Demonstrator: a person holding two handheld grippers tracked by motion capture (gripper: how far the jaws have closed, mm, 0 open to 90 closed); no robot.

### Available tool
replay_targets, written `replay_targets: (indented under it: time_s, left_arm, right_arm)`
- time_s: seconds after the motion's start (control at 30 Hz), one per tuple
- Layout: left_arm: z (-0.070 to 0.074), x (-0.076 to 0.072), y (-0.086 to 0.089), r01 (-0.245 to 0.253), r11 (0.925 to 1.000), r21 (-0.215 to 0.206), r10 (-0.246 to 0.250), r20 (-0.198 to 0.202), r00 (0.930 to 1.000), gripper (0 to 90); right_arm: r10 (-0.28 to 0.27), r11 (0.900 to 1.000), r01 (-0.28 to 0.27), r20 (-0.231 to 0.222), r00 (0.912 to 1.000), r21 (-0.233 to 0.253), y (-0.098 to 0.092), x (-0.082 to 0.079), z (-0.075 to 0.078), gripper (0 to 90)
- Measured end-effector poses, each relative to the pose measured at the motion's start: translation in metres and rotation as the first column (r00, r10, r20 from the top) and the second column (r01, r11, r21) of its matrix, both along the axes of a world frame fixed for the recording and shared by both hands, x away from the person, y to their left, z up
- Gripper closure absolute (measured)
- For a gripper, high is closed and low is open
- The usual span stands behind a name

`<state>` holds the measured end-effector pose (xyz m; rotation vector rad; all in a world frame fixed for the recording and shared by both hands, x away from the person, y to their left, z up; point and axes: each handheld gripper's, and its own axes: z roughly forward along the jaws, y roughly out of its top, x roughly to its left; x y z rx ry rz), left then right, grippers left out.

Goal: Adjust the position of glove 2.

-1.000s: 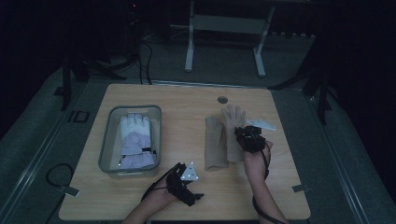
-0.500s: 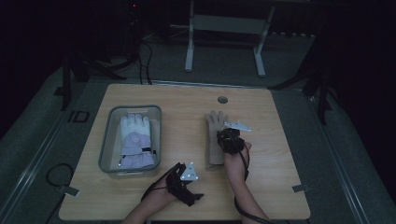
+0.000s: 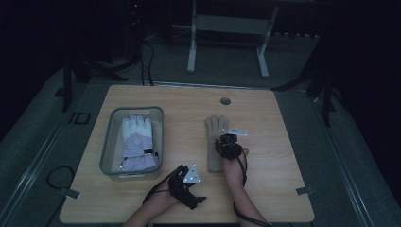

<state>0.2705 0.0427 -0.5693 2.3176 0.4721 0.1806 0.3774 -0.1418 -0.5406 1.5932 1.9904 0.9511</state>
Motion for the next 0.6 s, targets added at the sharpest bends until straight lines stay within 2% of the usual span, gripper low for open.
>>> replay_targets:
  time_s: [0.07, 0.17, 0.23, 0.3, 0.43, 0.5, 0.6]
  left_arm:
    - [0.000, 0.000, 0.000, -0.001, 1.0000, -0.002, 0.001, -0.001, 1.0000, 5.3]
    - [0.000, 0.000, 0.000, -0.003, 0.9999, -0.010, 0.003, -0.005, 1.0000, 5.3]
    - [0.000, 0.000, 0.000, -0.002, 0.9999, 0.010, 0.002, 0.005, 1.0000, 5.6]
    - [0.001, 0.001, 0.000, 0.001, 1.0000, 0.010, -0.001, 0.004, 1.0000, 5.8]
    - [0.003, 0.001, 0.002, -0.008, 0.9998, -0.020, 0.008, 0.006, 0.9999, 5.9]
    - [0.003, 0.001, 0.003, -0.015, 0.9989, -0.045, 0.014, -0.011, 0.9998, 5.9]
    - [0.003, 0.001, 0.003, -0.009, 0.9983, -0.058, 0.009, 0.005, 0.9999, 5.9]
  right_arm:
    - [0.011, 1.000, -0.011, -0.005, 0.9999, -0.019, 0.001, 0.001, -0.003, 74.3]
    - [0.012, 1.000, -0.012, -0.009, 0.9999, -0.006, 0.000, 0.001, -0.006, 73.5]
    - [0.031, 0.999, -0.031, -0.003, 0.9995, -0.016, -0.001, 0.001, -0.007, 72.9]
    - [0.051, 0.998, -0.051, -0.007, 0.9987, -0.028, -0.002, 0.001, -0.007, 72.3]
    - [0.086, 0.996, -0.086, -0.018, 0.9961, -0.017, -0.004, 0.002, -0.005, 59.8]
    - [0.102, 0.995, -0.103, -0.031, 0.9943, -0.013, -0.005, 0.001, -0.003, 55.4]
    - [0.126, 0.992, -0.125, -0.050, 0.9908, 0.013, -0.009, 0.000, -0.001, 48.4]
